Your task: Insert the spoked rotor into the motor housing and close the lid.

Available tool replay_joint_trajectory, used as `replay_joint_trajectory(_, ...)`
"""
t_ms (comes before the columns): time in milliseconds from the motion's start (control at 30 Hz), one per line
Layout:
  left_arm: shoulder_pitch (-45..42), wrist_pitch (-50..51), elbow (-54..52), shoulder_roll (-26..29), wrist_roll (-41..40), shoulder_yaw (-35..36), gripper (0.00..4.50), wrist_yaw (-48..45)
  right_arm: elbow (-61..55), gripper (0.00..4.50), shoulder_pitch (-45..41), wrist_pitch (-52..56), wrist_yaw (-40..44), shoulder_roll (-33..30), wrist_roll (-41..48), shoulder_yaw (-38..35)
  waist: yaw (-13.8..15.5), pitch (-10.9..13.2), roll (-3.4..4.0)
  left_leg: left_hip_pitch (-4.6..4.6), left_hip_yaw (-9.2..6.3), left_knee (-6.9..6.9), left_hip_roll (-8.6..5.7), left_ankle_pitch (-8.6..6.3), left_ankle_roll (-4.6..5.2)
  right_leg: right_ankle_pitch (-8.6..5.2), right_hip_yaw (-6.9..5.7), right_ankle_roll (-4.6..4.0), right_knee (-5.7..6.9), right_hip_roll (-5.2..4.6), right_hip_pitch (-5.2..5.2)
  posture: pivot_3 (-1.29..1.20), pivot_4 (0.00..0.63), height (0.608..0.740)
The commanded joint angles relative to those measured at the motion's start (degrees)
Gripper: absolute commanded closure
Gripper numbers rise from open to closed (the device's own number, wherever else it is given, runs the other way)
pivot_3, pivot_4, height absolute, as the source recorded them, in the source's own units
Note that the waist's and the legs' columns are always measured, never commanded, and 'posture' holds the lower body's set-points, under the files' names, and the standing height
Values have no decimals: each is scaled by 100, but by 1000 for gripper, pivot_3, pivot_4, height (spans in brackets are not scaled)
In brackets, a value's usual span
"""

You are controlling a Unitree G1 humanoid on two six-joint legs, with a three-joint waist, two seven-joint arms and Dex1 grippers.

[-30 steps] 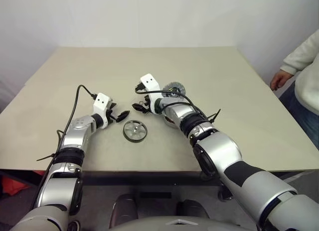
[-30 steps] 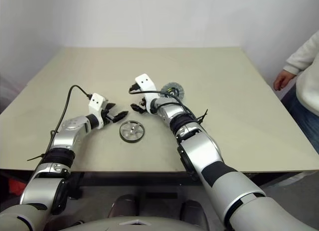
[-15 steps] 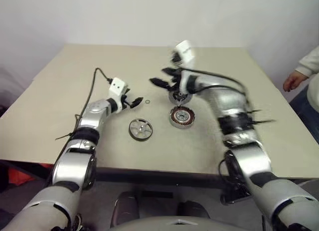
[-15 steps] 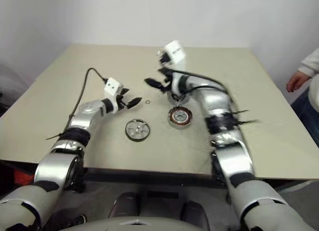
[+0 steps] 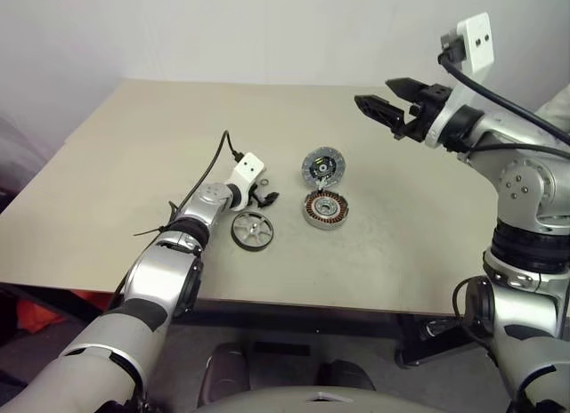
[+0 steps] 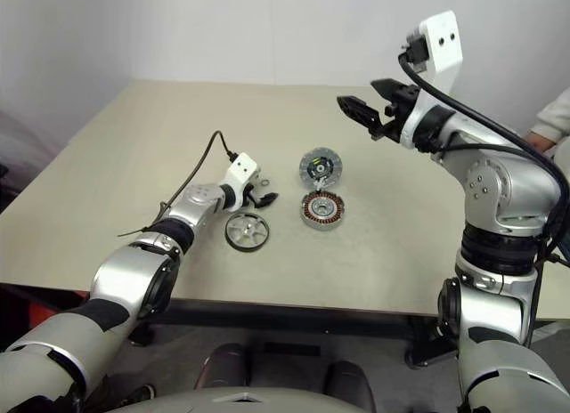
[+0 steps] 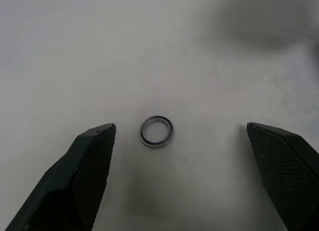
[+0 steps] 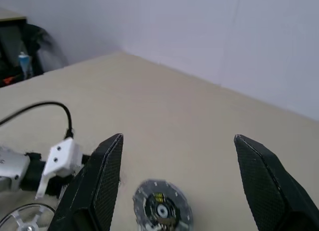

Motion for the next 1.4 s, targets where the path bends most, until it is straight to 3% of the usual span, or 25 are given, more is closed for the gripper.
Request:
replay_joint_trajectory(33,-253,-29,-4,-1,-17,159,47,305,-275,459,15,-28,-156,-138,137,-208,-1,0,0,0,0,0,0,0,0,0,0,0,0,0,0,0,0,740)
replay_joint_trajectory(533,-311,524,158,-335,-199,765,47,984,65,459,-34,-233,-328,-108,293,-113,3,0,0,-5,-1,5,-1,-3,6,0,-4,-1,-1,-3,0,0,0,740)
replay_joint_trajectory(1033,-368,783,260,-538,331,488,47,1303,42,459,-4,-216,-600,-114,393,-209,6,0,1,-3,-2,5,-3,-3,8,0,-5,0,-2,-6,7,0,0,740)
replay_joint_trajectory(1133,-364,809,262,-558,334,513,682,1281,72,459,-36,-232,-647,-133,405,-248,9,0,1,-3,-2,5,-4,-3,8,0,-6,0,-3,-7,8,0,0,740)
replay_joint_trajectory(1300,-316,872,266,-548,398,443,2303,1274,94,459,-62,-251,-709,-131,455,-263,7,-1,1,5,-2,5,-3,-3,9,0,-6,0,-3,-7,14,0,0,740)
replay_joint_trajectory(1400,-297,875,263,-534,393,456,2303,1298,122,459,-73,-280,-733,-137,471,-245,-6,-1,2,12,-2,5,-3,-3,9,0,-6,1,-3,-7,17,0,0,740)
